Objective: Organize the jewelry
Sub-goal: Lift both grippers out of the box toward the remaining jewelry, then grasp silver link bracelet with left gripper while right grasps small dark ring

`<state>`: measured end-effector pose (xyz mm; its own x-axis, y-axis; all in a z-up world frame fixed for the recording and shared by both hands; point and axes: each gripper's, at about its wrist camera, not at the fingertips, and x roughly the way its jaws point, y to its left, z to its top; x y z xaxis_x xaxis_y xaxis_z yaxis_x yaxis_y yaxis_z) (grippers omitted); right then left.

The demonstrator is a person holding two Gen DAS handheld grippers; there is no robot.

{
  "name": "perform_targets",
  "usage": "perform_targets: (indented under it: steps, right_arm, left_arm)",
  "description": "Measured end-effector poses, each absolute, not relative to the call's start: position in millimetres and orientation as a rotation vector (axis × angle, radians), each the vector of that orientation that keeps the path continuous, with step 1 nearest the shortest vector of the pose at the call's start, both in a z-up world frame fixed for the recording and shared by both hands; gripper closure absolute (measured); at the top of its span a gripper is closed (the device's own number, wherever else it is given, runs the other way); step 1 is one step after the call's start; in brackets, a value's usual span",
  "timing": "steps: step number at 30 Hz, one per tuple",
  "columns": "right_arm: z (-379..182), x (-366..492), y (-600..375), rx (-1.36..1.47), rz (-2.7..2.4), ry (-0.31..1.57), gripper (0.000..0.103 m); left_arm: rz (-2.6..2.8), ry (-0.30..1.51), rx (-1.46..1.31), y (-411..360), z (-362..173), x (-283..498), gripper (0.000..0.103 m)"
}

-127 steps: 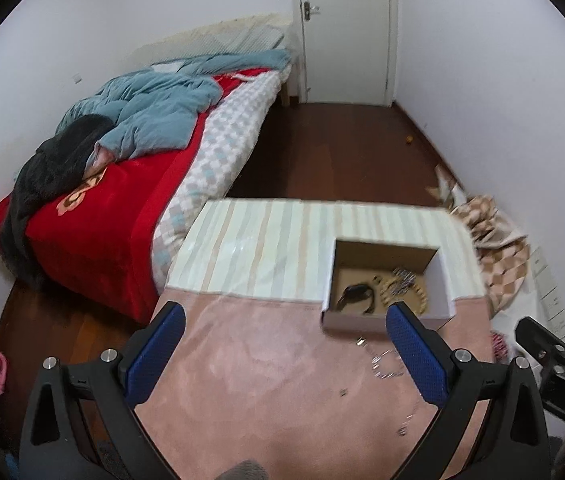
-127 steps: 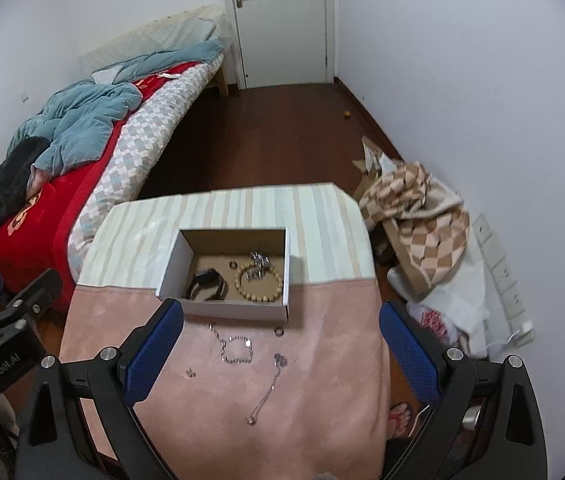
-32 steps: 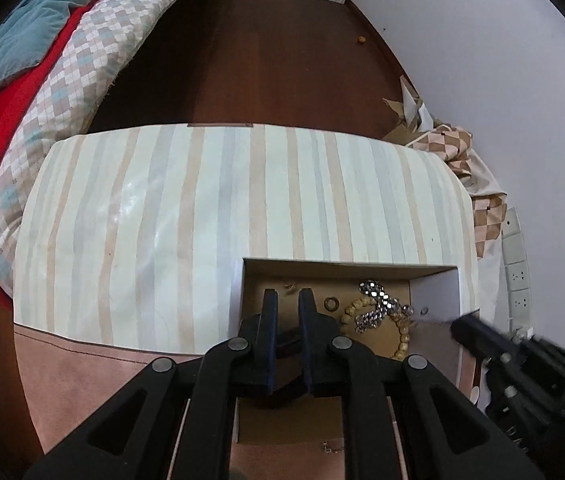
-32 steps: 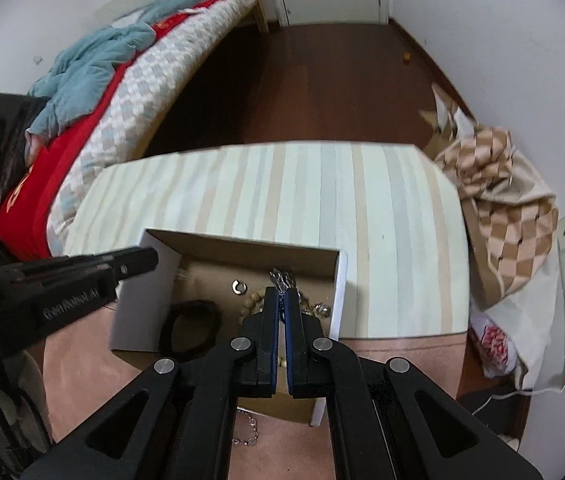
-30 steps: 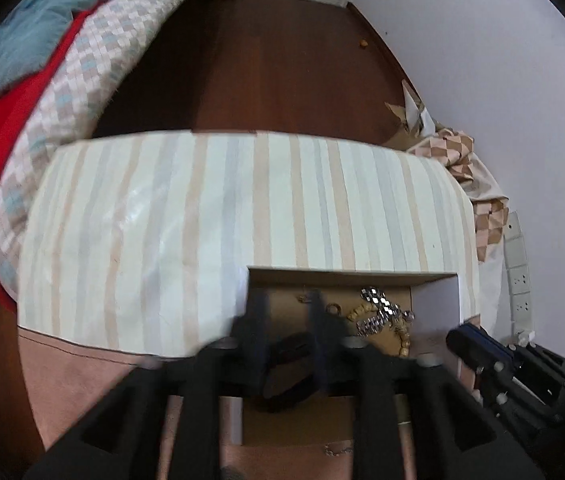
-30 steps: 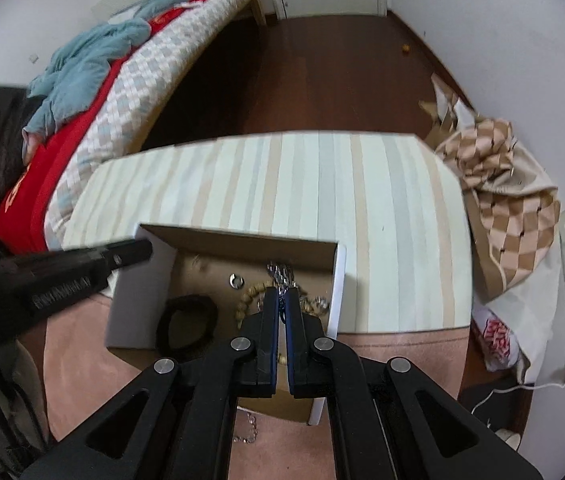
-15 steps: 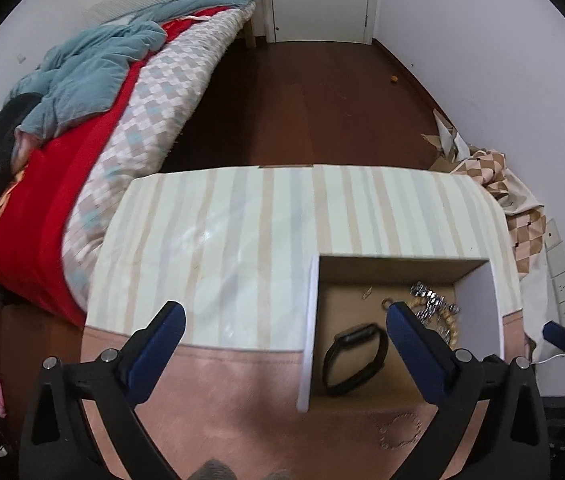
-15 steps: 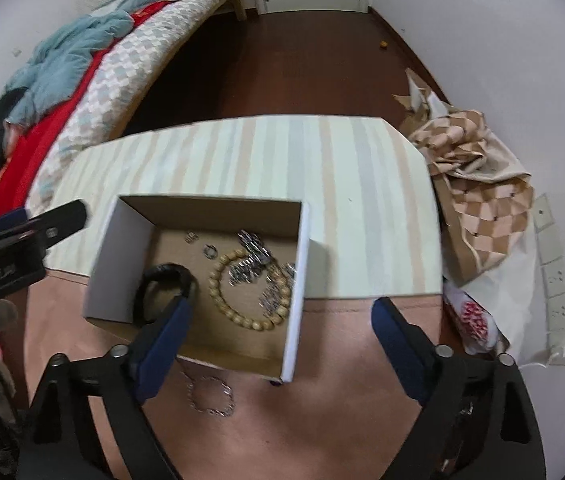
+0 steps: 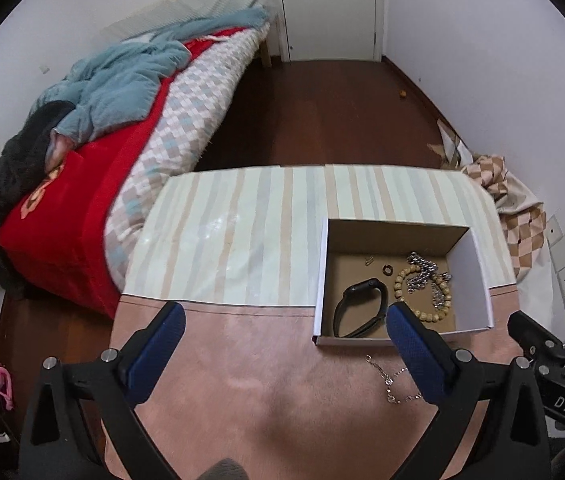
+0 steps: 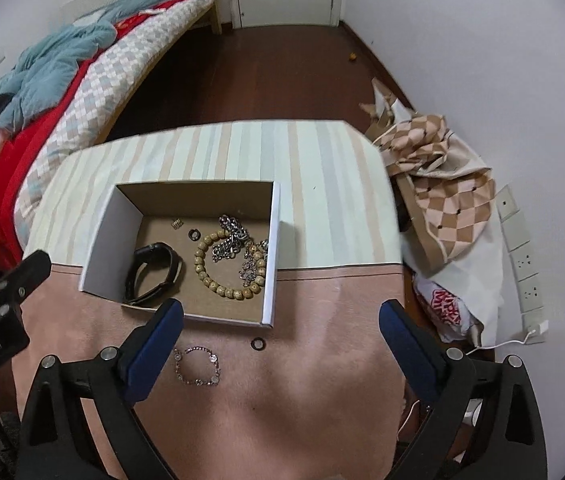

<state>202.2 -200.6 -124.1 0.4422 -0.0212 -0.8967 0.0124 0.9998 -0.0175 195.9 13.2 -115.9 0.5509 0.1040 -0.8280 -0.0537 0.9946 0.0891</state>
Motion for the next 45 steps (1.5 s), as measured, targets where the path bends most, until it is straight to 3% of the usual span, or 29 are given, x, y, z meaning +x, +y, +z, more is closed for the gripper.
perform_targets:
  steps: [14, 26, 33, 35, 37, 39, 45]
  right_arm:
    - [-35.9, 130.0, -200.2, -0.038, -0.065, 0.922, 0.004]
    - [-3.9, 92.3, -206.5, -0.01, -0.07, 0.844, 0.004]
    - [-82.3, 110.3, -228.0, 0.087, -0.04, 0.99, 0.004]
    - [-116.8, 119.4, -232.2, 0.116, -0.008, 1.037, 0.015]
    - [-154.1, 131.9, -233.9, 0.143, 0.024, 1.088, 0.034]
    - [-185.2, 144.0, -234.0, 0.173, 0.045, 1.116, 0.041]
    - [-238.2, 171.4, -220.1, 0.165, 0.08, 1.134, 0.044]
  left_arm:
    - [0.057, 0.848, 0.021, 10.8, -45.7, 132.4, 0.0]
    - [0.058, 0.811, 0.006, 9.5, -38.9, 104.2, 0.0]
    - [0.118, 0.959, -0.011, 21.6, -114.0, 122.0, 0.0]
    - [0.156, 1.019, -0.004, 27.0, -144.1, 129.7, 0.0]
    - [0.186, 1.075, 0.0, 32.1, -170.7, 137.3, 0.0]
    - [0.206, 1.119, 0.001, 36.4, -191.4, 143.4, 0.0]
    - [0.238, 1.182, 0.006, 40.1, -225.9, 156.9, 0.0]
